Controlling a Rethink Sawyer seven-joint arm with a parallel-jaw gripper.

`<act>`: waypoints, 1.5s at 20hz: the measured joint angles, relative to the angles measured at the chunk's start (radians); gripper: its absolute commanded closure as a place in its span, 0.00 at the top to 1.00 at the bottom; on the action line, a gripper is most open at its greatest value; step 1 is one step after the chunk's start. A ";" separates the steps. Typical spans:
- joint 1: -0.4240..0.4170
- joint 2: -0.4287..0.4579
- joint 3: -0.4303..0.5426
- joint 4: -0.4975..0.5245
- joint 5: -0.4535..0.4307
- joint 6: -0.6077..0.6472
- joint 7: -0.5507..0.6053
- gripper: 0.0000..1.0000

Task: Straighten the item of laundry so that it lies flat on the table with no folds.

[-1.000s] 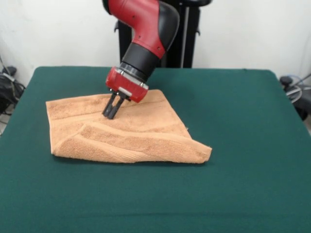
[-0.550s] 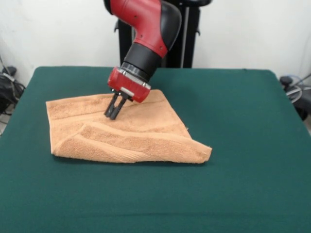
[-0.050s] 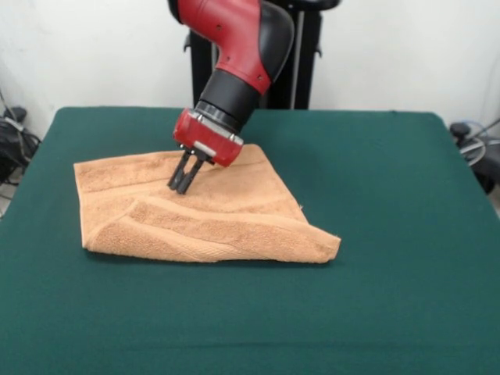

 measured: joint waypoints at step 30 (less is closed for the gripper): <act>-0.018 0.094 0.009 -0.025 0.019 -0.177 0.000 0.00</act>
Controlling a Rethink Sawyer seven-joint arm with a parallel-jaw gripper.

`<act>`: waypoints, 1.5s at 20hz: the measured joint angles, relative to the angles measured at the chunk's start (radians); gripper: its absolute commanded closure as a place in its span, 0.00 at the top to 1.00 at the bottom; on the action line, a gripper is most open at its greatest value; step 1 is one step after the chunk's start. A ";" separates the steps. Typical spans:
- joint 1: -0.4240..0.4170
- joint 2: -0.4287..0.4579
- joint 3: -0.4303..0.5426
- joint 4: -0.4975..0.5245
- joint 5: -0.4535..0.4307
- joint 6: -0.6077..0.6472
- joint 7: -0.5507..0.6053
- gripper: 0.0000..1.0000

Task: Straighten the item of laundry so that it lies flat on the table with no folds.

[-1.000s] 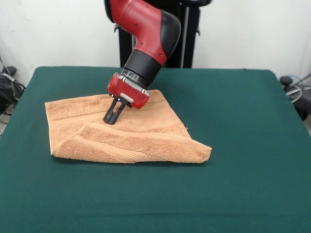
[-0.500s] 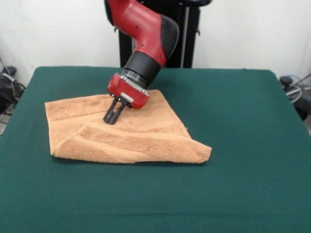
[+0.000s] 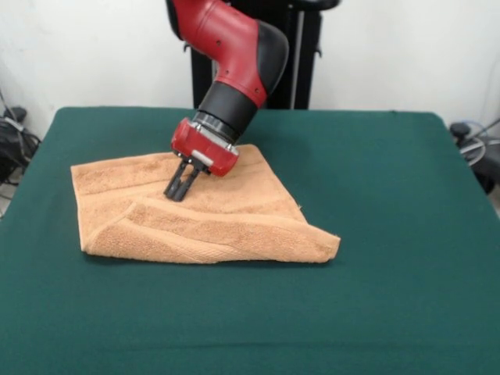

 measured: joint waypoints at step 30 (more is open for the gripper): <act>-0.009 -0.083 0.016 0.000 0.000 0.196 0.000 0.00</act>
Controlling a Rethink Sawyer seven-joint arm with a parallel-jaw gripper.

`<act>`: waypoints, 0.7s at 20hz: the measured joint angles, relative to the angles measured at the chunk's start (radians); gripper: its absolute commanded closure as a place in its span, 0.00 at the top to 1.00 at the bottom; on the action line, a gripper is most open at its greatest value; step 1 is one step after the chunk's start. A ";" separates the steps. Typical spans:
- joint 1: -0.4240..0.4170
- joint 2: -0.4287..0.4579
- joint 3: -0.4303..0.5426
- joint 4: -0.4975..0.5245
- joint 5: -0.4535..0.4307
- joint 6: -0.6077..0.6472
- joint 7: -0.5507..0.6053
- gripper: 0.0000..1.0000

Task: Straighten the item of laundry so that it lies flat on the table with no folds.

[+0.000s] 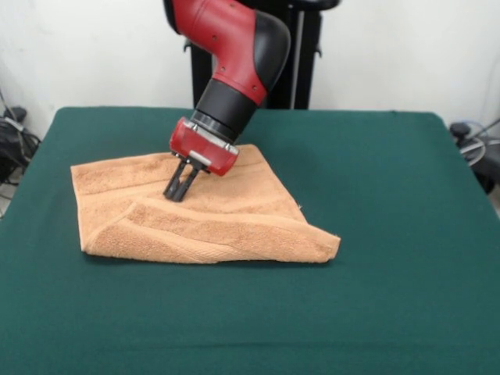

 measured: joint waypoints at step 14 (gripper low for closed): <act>0.000 -0.025 0.001 0.000 0.000 0.062 0.000 0.00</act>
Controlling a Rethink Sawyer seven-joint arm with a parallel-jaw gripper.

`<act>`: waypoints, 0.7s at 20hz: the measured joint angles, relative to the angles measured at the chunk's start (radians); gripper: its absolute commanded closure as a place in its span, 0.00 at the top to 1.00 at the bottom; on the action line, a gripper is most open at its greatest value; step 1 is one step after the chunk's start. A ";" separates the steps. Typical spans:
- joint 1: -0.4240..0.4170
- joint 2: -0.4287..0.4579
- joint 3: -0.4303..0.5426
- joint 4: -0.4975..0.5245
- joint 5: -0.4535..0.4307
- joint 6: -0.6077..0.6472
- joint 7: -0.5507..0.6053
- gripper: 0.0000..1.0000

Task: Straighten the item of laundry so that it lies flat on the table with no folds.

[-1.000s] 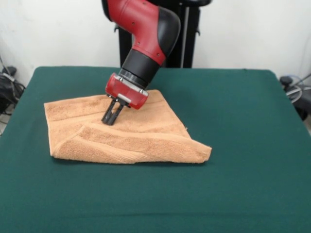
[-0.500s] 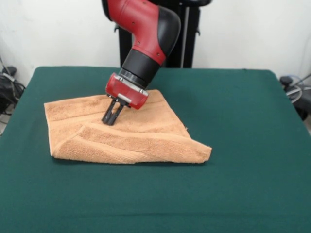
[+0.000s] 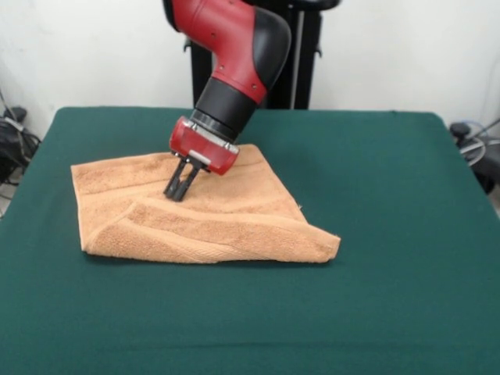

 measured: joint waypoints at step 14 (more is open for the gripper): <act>-0.013 -0.019 0.002 -0.049 -0.004 0.116 0.000 0.00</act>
